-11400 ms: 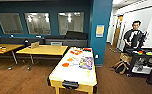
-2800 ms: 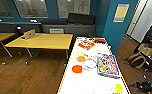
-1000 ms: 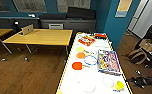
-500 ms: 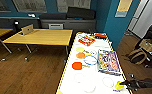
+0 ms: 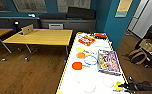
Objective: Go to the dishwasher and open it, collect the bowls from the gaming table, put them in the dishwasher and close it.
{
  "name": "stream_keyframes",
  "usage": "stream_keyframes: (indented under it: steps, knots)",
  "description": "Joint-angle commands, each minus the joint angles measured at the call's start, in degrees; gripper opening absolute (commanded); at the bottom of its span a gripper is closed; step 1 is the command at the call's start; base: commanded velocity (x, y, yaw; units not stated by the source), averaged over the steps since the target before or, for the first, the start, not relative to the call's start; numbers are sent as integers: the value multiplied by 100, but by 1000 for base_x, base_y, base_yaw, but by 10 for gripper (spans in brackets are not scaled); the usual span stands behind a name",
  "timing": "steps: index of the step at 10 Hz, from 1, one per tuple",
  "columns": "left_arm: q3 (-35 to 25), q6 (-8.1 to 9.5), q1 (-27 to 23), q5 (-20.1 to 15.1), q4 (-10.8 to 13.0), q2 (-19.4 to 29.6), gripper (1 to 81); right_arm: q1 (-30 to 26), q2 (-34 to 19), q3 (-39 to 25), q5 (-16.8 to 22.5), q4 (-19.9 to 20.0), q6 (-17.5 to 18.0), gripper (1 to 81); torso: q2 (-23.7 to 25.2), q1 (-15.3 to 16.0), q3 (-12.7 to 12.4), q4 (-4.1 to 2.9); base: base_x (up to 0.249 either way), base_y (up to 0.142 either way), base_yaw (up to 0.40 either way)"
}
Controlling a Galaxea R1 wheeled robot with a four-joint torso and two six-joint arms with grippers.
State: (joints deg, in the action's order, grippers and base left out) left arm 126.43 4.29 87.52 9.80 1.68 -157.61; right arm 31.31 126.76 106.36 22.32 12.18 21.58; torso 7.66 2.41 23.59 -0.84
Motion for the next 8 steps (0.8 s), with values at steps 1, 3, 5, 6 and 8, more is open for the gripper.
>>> stream_keyframes:
  steps: [1, 3, 5, 6, 8]
  knots:
    - [-83, -42, -19, -382, 43, 98, 811, -322, -157, -29, -95, 153, 13, 811, 0, 0, 0, 0, 0, 0, 0]
    - [-83, -42, -20, -382, 43, 133, 811, -6, -174, -38, -316, 153, -13, 10, 0, 0, 0, 0, 0, 0, 0]
    - [-83, -42, -28, -382, 43, 133, 811, 66, -366, -289, -430, 162, 13, 10, 0, 0, 0, 0, 0, 0, 0]
    - [-83, -42, -28, -382, 51, 133, 811, -153, -737, -741, -430, 162, 31, 10, 0, -2, 0, 0, 0, 0, 0]
    - [-83, -51, -19, -374, 51, 124, 811, -994, -1774, -1813, -123, 320, 48, 10, 0, 0, 0, 0, 0, 0, 0]
